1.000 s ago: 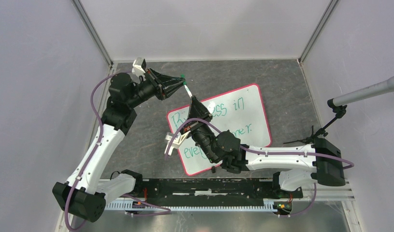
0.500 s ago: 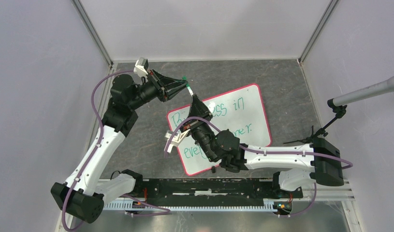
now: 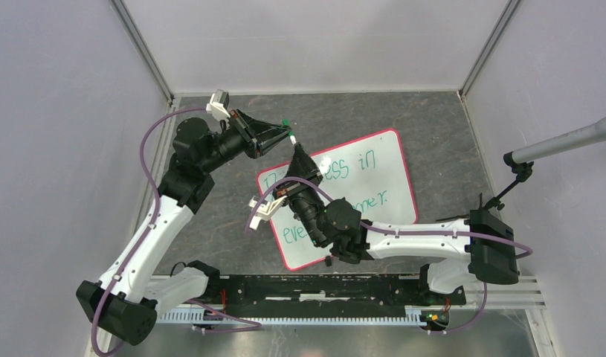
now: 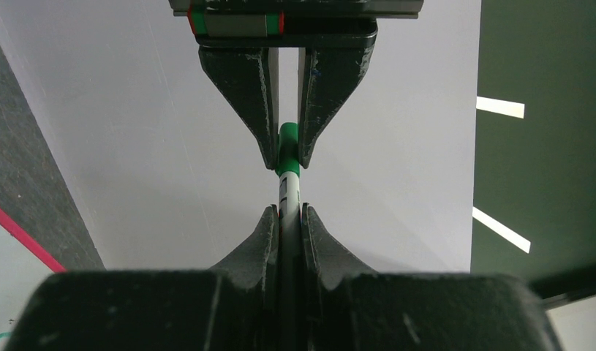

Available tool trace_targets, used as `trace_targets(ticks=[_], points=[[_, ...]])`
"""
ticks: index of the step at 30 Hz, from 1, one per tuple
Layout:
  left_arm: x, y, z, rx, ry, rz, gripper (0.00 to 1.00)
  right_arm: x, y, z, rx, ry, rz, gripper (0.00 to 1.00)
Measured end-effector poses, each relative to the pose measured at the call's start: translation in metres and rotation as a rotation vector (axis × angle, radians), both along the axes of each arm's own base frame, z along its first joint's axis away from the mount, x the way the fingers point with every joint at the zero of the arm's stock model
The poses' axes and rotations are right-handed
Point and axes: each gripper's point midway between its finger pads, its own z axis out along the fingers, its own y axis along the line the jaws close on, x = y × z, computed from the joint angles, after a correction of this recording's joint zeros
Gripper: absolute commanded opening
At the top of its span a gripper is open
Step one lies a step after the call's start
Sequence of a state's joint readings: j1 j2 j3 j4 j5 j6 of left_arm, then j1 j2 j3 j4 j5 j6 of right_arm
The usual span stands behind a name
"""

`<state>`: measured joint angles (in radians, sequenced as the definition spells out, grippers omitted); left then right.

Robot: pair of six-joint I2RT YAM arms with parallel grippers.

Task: Write a sentence on the whiteboard
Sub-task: Close the whiteboard marker at the center of the board, then place the whiteboard marker at the center of the board.

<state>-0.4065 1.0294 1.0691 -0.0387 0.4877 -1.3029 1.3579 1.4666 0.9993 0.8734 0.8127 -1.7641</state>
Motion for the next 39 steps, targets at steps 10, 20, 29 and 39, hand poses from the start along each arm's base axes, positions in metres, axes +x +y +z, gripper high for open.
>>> trace_targets(ticks=[10, 20, 29, 39], points=[[-0.003, 0.004, 0.000, 0.010, -0.020, -0.009, 0.53, 0.003, -0.005, 0.003, 0.028, -0.016, -0.001, 0.00], [0.018, 0.037, 0.044, 0.030, -0.130, 0.081, 1.00, -0.003, -0.052, 0.008, 0.156, 0.003, 0.011, 0.00], [0.047, 0.066, 0.065, 0.271, -0.338, 0.171, 1.00, 0.009, -0.092, 0.055, 0.504, 0.153, 0.079, 0.00], [0.033, 0.041, 0.101, 0.305, -0.597, -0.063, 1.00, -0.017, -0.129, 0.096, 0.715, 0.101, 0.279, 0.00]])
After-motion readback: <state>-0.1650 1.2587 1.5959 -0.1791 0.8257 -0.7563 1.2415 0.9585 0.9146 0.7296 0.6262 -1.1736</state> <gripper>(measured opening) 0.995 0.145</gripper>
